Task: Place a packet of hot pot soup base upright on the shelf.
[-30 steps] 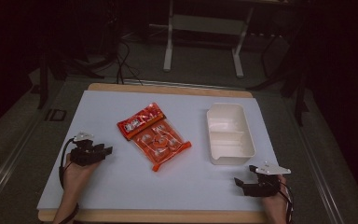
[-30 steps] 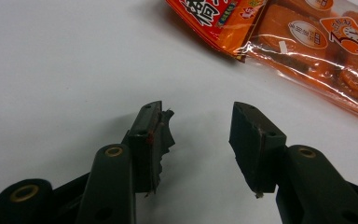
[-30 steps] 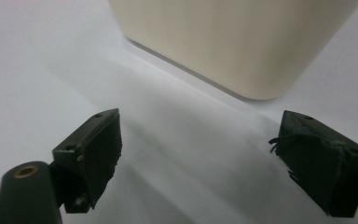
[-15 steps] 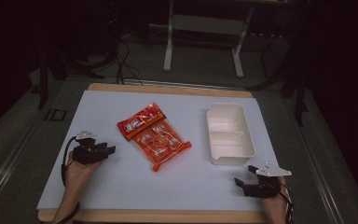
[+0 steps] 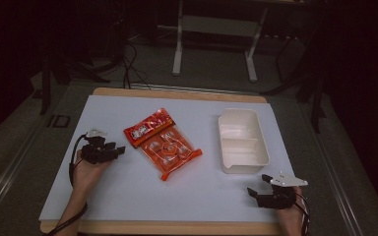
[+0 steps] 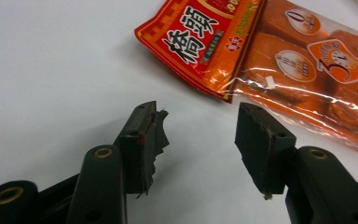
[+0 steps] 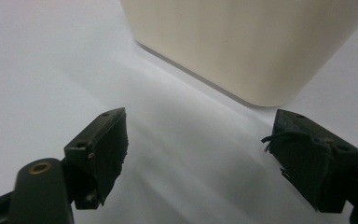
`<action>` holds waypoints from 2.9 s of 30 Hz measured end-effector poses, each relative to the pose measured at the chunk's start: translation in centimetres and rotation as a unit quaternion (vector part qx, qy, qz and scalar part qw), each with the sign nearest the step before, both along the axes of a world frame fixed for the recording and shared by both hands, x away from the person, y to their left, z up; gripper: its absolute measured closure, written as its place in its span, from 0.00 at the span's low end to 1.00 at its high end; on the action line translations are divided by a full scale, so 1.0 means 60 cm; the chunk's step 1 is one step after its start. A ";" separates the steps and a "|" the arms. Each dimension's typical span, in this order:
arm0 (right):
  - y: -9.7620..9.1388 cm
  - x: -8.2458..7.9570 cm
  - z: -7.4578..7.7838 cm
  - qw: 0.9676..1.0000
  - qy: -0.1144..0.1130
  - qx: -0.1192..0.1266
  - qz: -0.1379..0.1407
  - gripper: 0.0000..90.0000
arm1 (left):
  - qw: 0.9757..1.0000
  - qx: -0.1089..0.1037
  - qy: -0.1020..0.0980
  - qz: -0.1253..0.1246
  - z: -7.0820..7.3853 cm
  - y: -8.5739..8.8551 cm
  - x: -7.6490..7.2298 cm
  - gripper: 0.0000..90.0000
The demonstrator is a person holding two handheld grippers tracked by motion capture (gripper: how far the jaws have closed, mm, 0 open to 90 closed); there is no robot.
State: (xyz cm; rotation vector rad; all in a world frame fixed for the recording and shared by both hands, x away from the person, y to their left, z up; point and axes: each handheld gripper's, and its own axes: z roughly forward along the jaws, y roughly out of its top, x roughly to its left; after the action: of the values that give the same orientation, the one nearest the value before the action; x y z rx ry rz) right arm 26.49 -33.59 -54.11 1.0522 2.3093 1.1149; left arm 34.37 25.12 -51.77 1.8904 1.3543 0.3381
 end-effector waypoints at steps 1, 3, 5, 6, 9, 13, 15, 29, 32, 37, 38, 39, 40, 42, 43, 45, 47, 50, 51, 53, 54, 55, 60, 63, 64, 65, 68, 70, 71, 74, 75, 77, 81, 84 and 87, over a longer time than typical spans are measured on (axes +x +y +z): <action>0.000 0.000 0.000 1.000 0.000 0.000 0.000 0.21 | 1.000 0.001 0.000 -0.001 0.000 0.001 0.003 0.55; 0.000 0.000 0.000 1.000 0.000 0.000 0.001 0.21 | 1.000 -0.002 0.001 0.001 -0.001 0.002 0.009 0.55; 0.000 0.000 0.000 1.000 0.000 0.000 0.001 0.21 | 1.000 -0.006 0.002 0.001 -0.001 0.002 0.015 0.55; 0.000 0.000 0.000 1.000 0.000 0.000 0.000 0.21 | 1.000 -0.006 0.002 0.001 -0.001 0.002 0.015 0.55; 0.000 0.000 0.000 1.000 0.000 0.000 0.002 0.21 | 1.000 -0.009 0.004 0.002 -0.002 0.002 0.028 0.55; 0.000 0.000 0.000 1.000 0.000 0.001 0.003 0.21 | 1.000 -0.005 0.007 0.002 -0.003 -0.003 0.039 0.55; 0.000 0.000 0.000 1.000 0.001 0.001 0.003 0.21 | 1.000 -0.003 0.009 0.000 -0.004 -0.005 0.046 0.55; 0.000 -0.001 0.000 1.000 -0.002 0.002 0.008 0.21 | 1.000 0.005 0.026 0.003 -0.017 -0.023 0.089 0.54; 0.000 -0.001 0.000 1.000 -0.002 0.003 0.009 0.21 | 0.999 0.009 0.040 0.006 -0.027 -0.028 0.099 0.54; 0.000 -0.001 0.000 1.000 -0.002 0.003 0.010 0.21 | 0.999 0.004 0.035 -0.008 -0.026 -0.040 0.100 0.56; 0.000 -0.001 0.000 1.000 -0.002 0.003 0.010 0.21 | 0.999 0.006 0.034 -0.011 -0.025 -0.044 0.100 0.56; 0.000 -0.001 0.000 1.000 -0.002 0.003 0.010 0.21 | 0.999 0.005 0.034 -0.014 -0.023 -0.046 0.100 0.58; 0.000 -0.001 0.000 1.000 -0.002 0.003 0.010 0.21 | 0.999 0.005 0.031 -0.018 -0.022 -0.049 0.100 0.59; 0.000 -0.001 0.000 1.000 -0.003 0.003 0.010 0.21 | 0.999 0.004 0.026 -0.019 -0.020 -0.053 0.099 0.62; 0.000 -0.001 0.000 1.000 -0.003 0.002 0.011 0.21 | 0.999 0.006 0.025 -0.023 -0.018 -0.056 0.099 0.62; 0.000 -0.001 0.000 1.000 -0.002 0.003 0.011 0.21 | 0.999 0.018 0.028 -0.037 -0.018 -0.068 0.102 0.65; 0.000 -0.001 0.000 1.000 -0.002 0.003 0.012 0.21 | 0.999 0.024 0.030 -0.037 -0.022 -0.074 0.106 0.65; 0.000 -0.001 0.000 1.000 -0.002 0.003 0.012 0.21 | 0.999 0.011 0.031 -0.032 -0.024 -0.075 0.109 0.67; 0.000 -0.001 0.000 1.000 -0.002 0.003 0.012 0.21 | 0.999 0.008 0.030 -0.033 -0.025 -0.077 0.112 0.67; 0.000 -0.001 0.000 1.000 -0.001 0.002 0.013 0.21 | 0.999 0.001 0.031 -0.034 -0.028 -0.078 0.114 0.69; 0.001 -0.001 0.000 1.000 -0.001 0.002 0.014 0.21 | 0.999 -0.003 0.033 -0.036 -0.029 -0.078 0.114 0.69; 0.001 -0.001 0.000 1.000 -0.001 0.002 0.014 0.21 | 0.999 -0.011 0.033 -0.038 -0.030 -0.078 0.115 0.70; 0.001 -0.001 0.000 1.000 -0.001 0.001 0.015 0.21 | 0.998 -0.038 0.027 -0.050 -0.041 -0.080 0.116 0.79; 0.001 -0.001 0.000 1.000 -0.001 0.001 0.015 0.21 | 0.997 -0.040 0.025 -0.052 -0.044 -0.082 0.118 0.83; 0.001 -0.001 0.000 1.000 -0.001 0.001 0.016 0.21 | 0.998 -0.036 0.025 -0.054 -0.043 -0.083 0.117 0.84; 0.001 -0.001 0.000 1.000 -0.001 0.001 0.016 0.21 | 0.998 -0.032 0.025 -0.055 -0.042 -0.085 0.117 0.84; 0.001 -0.001 0.000 1.000 0.000 0.001 0.017 0.21 | 0.998 -0.015 0.029 -0.059 -0.039 -0.092 0.118 0.89; 0.001 -0.001 0.000 1.000 0.000 0.001 0.017 0.21 | 0.998 -0.003 0.032 -0.061 -0.035 -0.098 0.117 0.95; 0.001 -0.001 0.000 1.000 0.000 0.001 0.017 0.21 | 0.998 -0.003 0.032 -0.061 -0.035 -0.098 0.117 0.97; 0.001 -0.001 0.000 1.000 0.000 0.001 0.018 0.21 | 0.998 0.018 0.033 -0.058 -0.029 -0.107 0.117 1.00; 0.001 -0.001 0.000 1.000 0.000 0.001 0.018 0.21 | 0.997 0.029 0.037 -0.056 -0.024 -0.110 0.118 1.00; 0.001 -0.001 0.000 1.000 0.000 0.001 0.017 0.21 | 0.997 0.035 0.041 -0.056 -0.021 -0.112 0.120 1.00; 0.001 -0.001 0.000 1.000 0.000 0.001 0.017 0.21 | 0.996 0.037 0.042 -0.064 -0.012 -0.110 0.120 1.00; 0.001 -0.001 0.000 1.000 -0.001 0.002 0.016 0.21 | 0.995 0.047 0.041 -0.078 -0.005 -0.109 0.118 1.00; 0.001 -0.001 0.000 1.000 -0.002 0.002 0.017 0.21 | 0.995 0.041 0.040 -0.081 0.004 -0.107 0.117 1.00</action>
State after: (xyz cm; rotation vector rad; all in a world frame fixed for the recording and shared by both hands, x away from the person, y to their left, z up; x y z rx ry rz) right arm 26.41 -33.54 -54.10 1.0165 2.3310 1.1333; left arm 41.41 18.68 -51.51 2.0876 1.2437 0.2423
